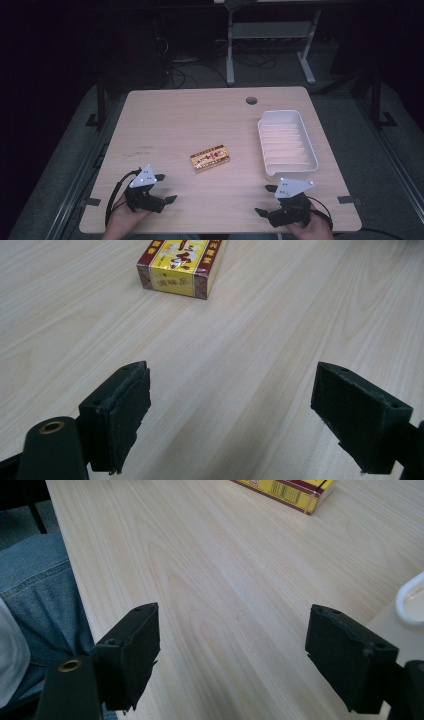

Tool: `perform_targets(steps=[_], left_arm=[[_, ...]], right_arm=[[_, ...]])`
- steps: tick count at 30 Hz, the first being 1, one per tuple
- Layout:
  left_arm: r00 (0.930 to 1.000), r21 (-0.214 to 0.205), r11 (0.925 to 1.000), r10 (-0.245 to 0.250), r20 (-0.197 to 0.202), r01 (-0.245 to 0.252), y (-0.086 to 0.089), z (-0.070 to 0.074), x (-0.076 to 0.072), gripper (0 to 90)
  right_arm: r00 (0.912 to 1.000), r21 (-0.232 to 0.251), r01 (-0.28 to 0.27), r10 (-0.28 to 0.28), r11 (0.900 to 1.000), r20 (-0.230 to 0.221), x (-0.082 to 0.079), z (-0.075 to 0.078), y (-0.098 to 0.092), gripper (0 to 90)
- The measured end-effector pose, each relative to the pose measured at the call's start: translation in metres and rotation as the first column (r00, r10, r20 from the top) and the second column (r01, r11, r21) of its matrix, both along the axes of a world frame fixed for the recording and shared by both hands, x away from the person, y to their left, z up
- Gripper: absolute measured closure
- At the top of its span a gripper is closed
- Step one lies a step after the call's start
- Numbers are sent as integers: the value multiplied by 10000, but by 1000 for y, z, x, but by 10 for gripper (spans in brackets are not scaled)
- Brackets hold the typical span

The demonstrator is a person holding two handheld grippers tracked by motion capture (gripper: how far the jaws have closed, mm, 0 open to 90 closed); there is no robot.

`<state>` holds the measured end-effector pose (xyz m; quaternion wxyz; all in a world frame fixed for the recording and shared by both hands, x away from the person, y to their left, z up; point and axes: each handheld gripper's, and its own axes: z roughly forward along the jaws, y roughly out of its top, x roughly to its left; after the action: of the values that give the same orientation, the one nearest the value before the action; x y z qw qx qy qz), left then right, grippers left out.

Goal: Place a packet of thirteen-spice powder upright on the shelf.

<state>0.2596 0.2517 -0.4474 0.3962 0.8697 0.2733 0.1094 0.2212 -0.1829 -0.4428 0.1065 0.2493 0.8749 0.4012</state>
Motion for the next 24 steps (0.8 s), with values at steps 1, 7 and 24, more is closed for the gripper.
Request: perform_targets(steps=[1,7,24], left_arm=[[10000,5,10000,-3,-28,3,0,0,0,155],[10000,-8,10000,31,-41,-31,-2,1,1,155],[9986,340,9987,-376,-385,389,-30,11,39,168]], right_arm=[[10000,-17,8,-8,10000,-29,0,0,0,212],[10000,-14,-49,49,10000,-66,0,-1,2,212],[10000,129,-26,27,9999,-26,1,1,1,209]])
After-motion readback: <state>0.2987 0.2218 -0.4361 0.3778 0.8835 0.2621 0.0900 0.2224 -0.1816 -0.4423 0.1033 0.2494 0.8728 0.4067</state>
